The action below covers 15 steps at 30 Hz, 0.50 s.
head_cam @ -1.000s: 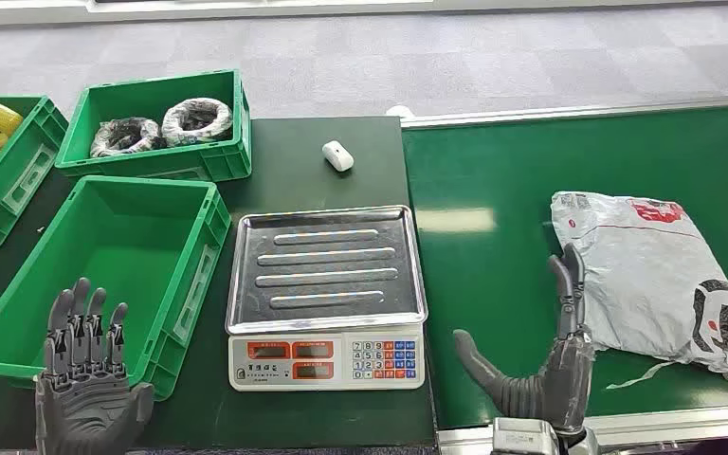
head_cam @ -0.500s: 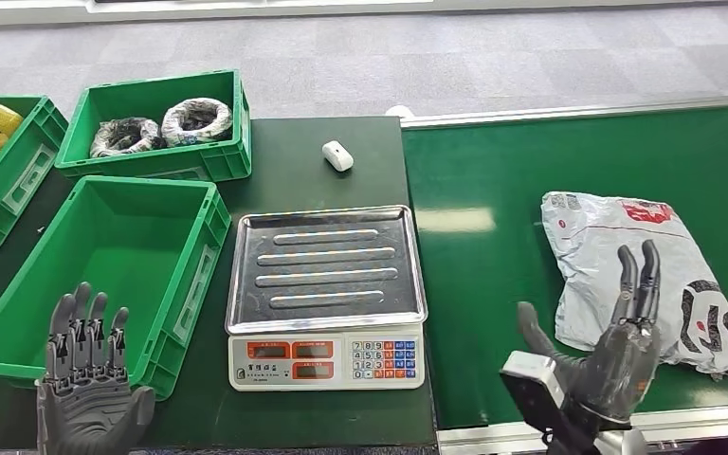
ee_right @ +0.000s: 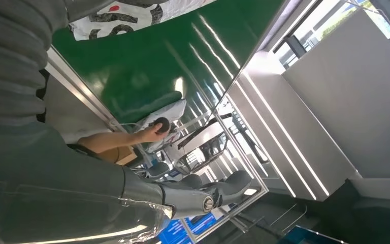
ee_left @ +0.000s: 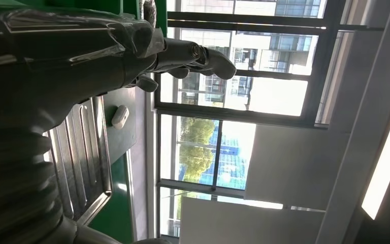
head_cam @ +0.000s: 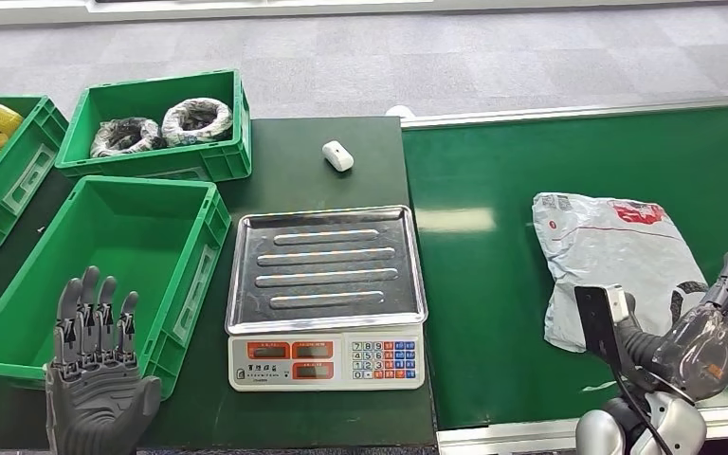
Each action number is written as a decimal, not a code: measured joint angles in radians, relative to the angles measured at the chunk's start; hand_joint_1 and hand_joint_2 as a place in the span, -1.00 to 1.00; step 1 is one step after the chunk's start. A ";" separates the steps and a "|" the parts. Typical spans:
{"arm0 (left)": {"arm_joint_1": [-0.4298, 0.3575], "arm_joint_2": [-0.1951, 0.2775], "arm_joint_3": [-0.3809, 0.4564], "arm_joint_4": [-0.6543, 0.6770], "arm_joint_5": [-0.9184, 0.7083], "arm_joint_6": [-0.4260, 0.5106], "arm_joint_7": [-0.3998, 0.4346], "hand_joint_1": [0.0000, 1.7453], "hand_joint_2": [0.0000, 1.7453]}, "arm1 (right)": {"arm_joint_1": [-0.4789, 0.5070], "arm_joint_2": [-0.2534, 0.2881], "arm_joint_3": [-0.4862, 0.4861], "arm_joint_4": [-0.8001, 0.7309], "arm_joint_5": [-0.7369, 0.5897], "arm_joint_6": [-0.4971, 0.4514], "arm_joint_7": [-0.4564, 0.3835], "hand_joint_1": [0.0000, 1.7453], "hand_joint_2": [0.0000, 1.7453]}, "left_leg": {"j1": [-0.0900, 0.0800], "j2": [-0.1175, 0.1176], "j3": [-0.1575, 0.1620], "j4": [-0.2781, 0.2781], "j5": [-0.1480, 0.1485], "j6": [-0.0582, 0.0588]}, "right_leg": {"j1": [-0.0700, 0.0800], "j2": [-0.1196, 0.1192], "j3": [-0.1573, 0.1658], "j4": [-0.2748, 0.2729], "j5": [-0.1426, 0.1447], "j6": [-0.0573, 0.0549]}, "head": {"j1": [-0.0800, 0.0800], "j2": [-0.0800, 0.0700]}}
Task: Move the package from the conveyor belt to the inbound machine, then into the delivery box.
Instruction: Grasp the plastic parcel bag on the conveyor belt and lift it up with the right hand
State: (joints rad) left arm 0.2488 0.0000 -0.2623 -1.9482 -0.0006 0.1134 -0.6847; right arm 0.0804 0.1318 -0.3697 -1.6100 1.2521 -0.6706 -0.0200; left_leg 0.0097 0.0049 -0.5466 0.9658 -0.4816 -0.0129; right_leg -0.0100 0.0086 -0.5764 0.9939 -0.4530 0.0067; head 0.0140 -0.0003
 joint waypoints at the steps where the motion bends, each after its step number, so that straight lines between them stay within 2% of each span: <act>1: -0.001 -0.002 0.001 0.001 0.000 -0.001 -0.001 -1.00 1.00 | -0.005 0.000 -0.004 0.004 0.007 -0.001 0.006 -1.00 1.00 | 0.000 0.000 0.000 0.000 0.000 0.000 | 0.000 0.000 0.000 0.000 0.000 0.000 | 0.000 0.000; 9: -0.017 -0.021 0.014 0.027 0.003 -0.026 -0.012 -1.00 1.00 | -0.069 -0.032 -0.079 0.088 0.131 0.027 0.164 -1.00 1.00 | -0.001 0.000 0.000 0.000 0.000 0.000 | -0.001 0.000 0.000 0.000 0.000 0.000 | 0.000 0.000; 15: -0.032 -0.026 0.015 0.045 0.008 -0.033 -0.013 -1.00 1.00 | -0.093 -0.053 -0.154 0.152 0.125 0.035 0.198 -1.00 1.00 | -0.001 0.000 -0.001 0.001 0.000 0.000 | -0.001 -0.001 0.000 0.000 0.000 0.000 | 0.000 0.000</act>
State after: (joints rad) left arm 0.2168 -0.0259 -0.2468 -1.9034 0.0074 0.0802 -0.6973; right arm -0.0131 0.0791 -0.5239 -1.4580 1.3773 -0.6352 0.1776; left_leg 0.0089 0.0045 -0.5471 0.9663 -0.4817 -0.0126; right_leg -0.0109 0.0081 -0.5765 0.9937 -0.4529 0.0069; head 0.0140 -0.0004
